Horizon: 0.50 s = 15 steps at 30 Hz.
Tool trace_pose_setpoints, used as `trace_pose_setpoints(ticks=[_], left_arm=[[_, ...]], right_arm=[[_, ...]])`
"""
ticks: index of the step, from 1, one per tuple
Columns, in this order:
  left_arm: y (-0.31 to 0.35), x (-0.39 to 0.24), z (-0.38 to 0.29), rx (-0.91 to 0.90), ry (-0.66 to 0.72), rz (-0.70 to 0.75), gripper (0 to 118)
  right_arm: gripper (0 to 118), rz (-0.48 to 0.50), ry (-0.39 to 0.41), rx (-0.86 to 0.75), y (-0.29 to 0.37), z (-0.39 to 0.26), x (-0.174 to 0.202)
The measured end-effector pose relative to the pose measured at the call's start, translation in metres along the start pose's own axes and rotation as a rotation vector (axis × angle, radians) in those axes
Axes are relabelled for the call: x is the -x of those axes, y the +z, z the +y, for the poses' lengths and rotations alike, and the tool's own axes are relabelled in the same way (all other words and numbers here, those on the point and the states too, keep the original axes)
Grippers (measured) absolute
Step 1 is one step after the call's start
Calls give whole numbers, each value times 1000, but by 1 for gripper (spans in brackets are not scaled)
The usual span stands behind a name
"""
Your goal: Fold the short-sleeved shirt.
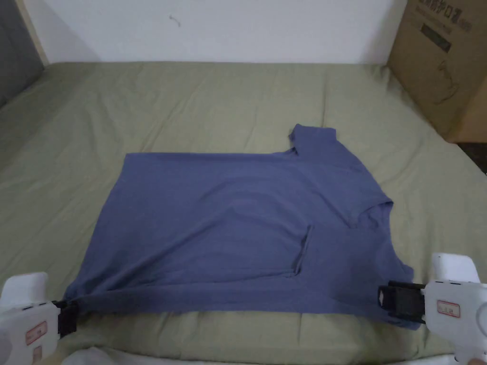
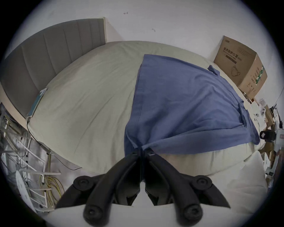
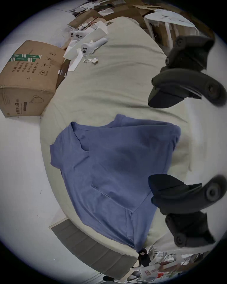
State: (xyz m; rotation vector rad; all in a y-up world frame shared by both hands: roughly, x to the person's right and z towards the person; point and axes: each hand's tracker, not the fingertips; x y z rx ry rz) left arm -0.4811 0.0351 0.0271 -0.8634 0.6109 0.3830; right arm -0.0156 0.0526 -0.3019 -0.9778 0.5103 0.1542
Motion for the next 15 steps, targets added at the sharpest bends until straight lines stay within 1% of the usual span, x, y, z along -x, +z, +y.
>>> trace_pose_setpoints(ticks=[1,2,3,4,5,6,8,13,15], left_arm=[[1,-1,0,-1,-1,1,2],[2,-2,1,-1,-3,1,2],[2,-2,1,1,-6,0,2],[2,-2,1,2,-7,2,2],[1,-2,1,3,-5,3,2],[1,-2,2,8,-1,1,2],[2,-2,2,8,5,2,2],[9,-5,10,4,-11,9,2],[12,-5,16,-3,-5,8,2]], right_arm=[[90,-1,1,-2,-2,2,-1],[77,-2,1,11,-7,4,-3],[23,6,-9,50,-16,4,-6],[0,13,-29,88,-22,3,-8],[0,15,-52,121,-29,-2,-10],[0,-15,-70,145,-33,-7,-13],[0,13,-56,116,-26,-8,-14],[0,24,-74,57,-4,7,-17],[0,44,-76,43,2,16,-19]])
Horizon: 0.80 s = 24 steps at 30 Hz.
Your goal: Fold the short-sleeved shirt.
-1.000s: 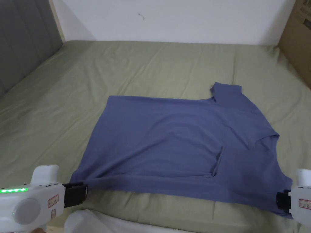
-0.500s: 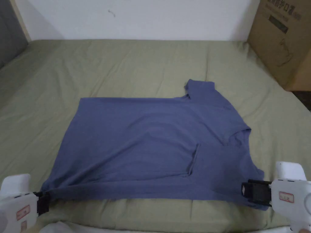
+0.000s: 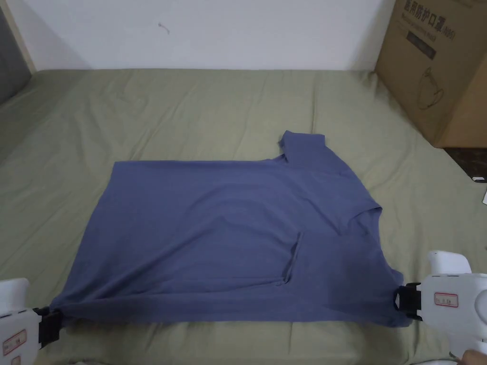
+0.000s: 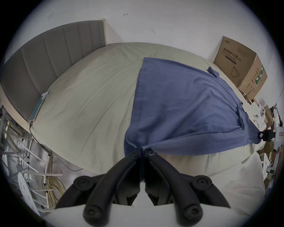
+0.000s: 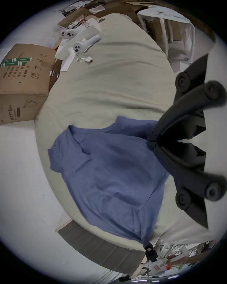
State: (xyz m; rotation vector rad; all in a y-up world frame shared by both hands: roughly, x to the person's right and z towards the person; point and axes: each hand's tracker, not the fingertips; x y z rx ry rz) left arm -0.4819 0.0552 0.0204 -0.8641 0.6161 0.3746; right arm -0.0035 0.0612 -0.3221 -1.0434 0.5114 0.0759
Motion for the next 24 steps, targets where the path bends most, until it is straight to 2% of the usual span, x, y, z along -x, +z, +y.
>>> trace_pose_setpoints(ticks=[5,9,12,14,15,16,17,18,19,20,24], left_arm=[[-1,0,31,-21,3,2,2],[-14,-4,76,-34,-24,28,3],[-36,-8,113,-18,-24,27,3],[-57,-14,131,7,-71,40,4],[-68,-18,137,17,-109,39,11],[-79,-22,143,42,-127,49,25],[-87,-24,147,76,-132,58,45],[-94,-26,148,96,-126,50,81],[-96,-27,147,101,-123,37,103],[-96,-28,145,94,-117,36,113],[-72,-27,133,47,-107,14,111]], right_arm=[[0,33,-26,-73,16,43,5],[0,4,-6,-117,11,88,14],[0,-29,2,-107,-12,122,18],[0,-49,4,-88,-34,137,20],[0,-57,-3,-77,-46,142,22],[0,-64,4,-73,-57,144,23],[5,-71,4,-75,-64,145,24],[29,-103,17,-61,-72,145,26],[56,-133,36,-42,-76,144,28],[76,-154,43,-34,-79,142,29],[77,-120,41,-68,-59,133,25]])
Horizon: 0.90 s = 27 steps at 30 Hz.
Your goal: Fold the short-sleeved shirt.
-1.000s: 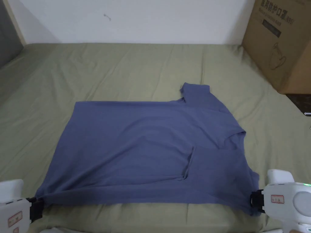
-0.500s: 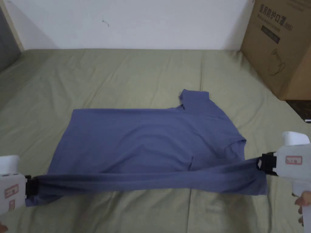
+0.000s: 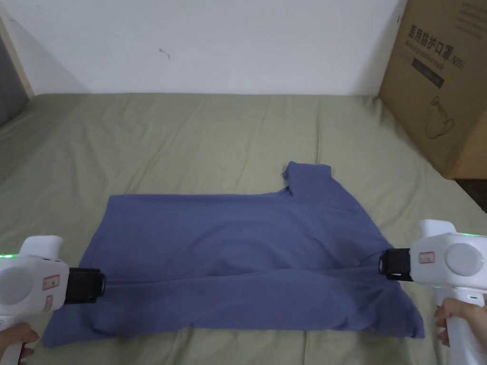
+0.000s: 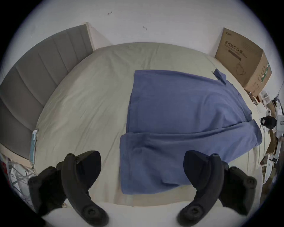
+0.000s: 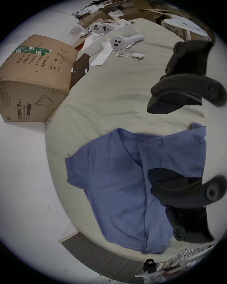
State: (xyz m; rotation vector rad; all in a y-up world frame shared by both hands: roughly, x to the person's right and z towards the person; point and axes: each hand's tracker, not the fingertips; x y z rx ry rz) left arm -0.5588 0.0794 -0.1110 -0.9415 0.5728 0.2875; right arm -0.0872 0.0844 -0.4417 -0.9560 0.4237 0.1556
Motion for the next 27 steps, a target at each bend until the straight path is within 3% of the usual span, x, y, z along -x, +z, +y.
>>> trace_pose_setpoints(ticks=[2,3,4,5,6,12,13,14,15,16,17,20,21,23,24,25,26,27], left_arm=[[14,3,-8,-28,14,-21,108],[24,8,-14,-53,38,-43,94],[31,9,-18,-69,60,-52,67],[36,11,-24,-76,82,-61,30],[38,11,-32,-73,86,-56,0],[43,19,-56,-62,116,-66,2],[40,22,-58,-68,135,-63,14],[36,24,-59,-59,162,-67,40],[29,26,-60,-38,173,-61,79],[22,29,-60,-23,179,-60,95],[14,30,-60,-8,170,-43,100],[-12,32,-61,44,145,23,97],[-21,34,-60,75,162,16,83],[-36,31,-64,93,188,8,74],[-33,30,-64,77,182,24,51],[-25,28,-62,34,170,39,21],[-18,27,-61,0,161,52,7],[-16,23,-64,-21,155,23,7]], right_arm=[[75,19,0,-28,13,-1,-4],[59,53,2,-51,23,-4,-2],[29,72,8,-55,29,-6,-1],[0,67,5,-60,33,-11,-2],[0,65,4,-55,35,-15,0],[0,107,3,-8,28,-41,11],[0,112,-1,-1,27,-47,13],[0,120,-6,7,26,-50,14],[0,124,-11,11,25,-53,15],[0,127,-13,13,25,-55,15],[0,132,-15,17,22,-58,13],[0,135,-19,18,22,-65,11],[0,134,-23,19,24,-68,10],[0,127,-36,27,21,-71,7],[0,118,-44,28,22,-74,5],[12,99,-49,23,24,-77,3],[38,76,-50,15,25,-78,2],[81,47,-56,5,25,-77,0]])
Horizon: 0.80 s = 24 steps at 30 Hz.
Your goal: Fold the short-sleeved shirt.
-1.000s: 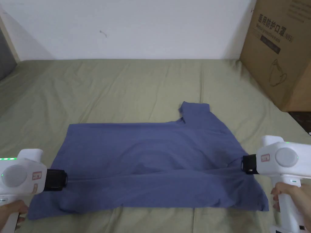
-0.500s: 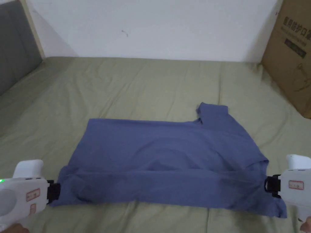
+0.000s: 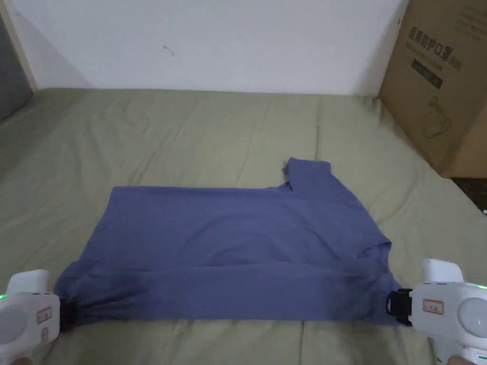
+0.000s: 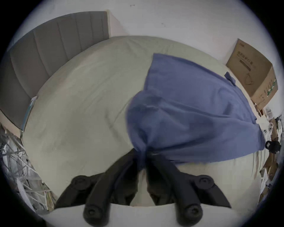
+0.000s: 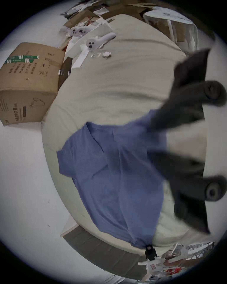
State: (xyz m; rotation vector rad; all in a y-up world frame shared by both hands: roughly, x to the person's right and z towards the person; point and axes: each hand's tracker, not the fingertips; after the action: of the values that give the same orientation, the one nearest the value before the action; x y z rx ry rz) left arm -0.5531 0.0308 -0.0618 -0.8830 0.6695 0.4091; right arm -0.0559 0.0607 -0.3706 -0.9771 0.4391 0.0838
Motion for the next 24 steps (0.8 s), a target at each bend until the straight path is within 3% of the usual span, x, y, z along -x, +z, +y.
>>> trace_pose_setpoints(ticks=[1,5,7,8,9,10,13,20,24], left_arm=[[-1,-2,2,25,6,0,7],[-1,-7,4,47,-42,18,7],[2,-4,5,47,-24,7,7],[2,-3,4,49,-16,1,7],[3,-3,5,50,-12,-3,7],[5,-3,6,50,-12,-9,7],[11,-5,7,46,-30,-11,7],[39,-5,11,19,-72,-33,7],[63,6,0,6,-77,-38,6]], right_arm=[[101,-17,-8,-4,-1,1,-2],[103,2,-44,-6,-18,9,-15],[98,12,-56,68,-38,10,-17],[78,15,-65,104,-49,9,-18],[7,24,-88,134,-57,4,-17],[4,57,-121,162,-62,-2,-18],[4,4,-65,98,-45,4,-11],[4,80,-25,58,10,18,-17],[4,74,18,60,37,5,-21]])
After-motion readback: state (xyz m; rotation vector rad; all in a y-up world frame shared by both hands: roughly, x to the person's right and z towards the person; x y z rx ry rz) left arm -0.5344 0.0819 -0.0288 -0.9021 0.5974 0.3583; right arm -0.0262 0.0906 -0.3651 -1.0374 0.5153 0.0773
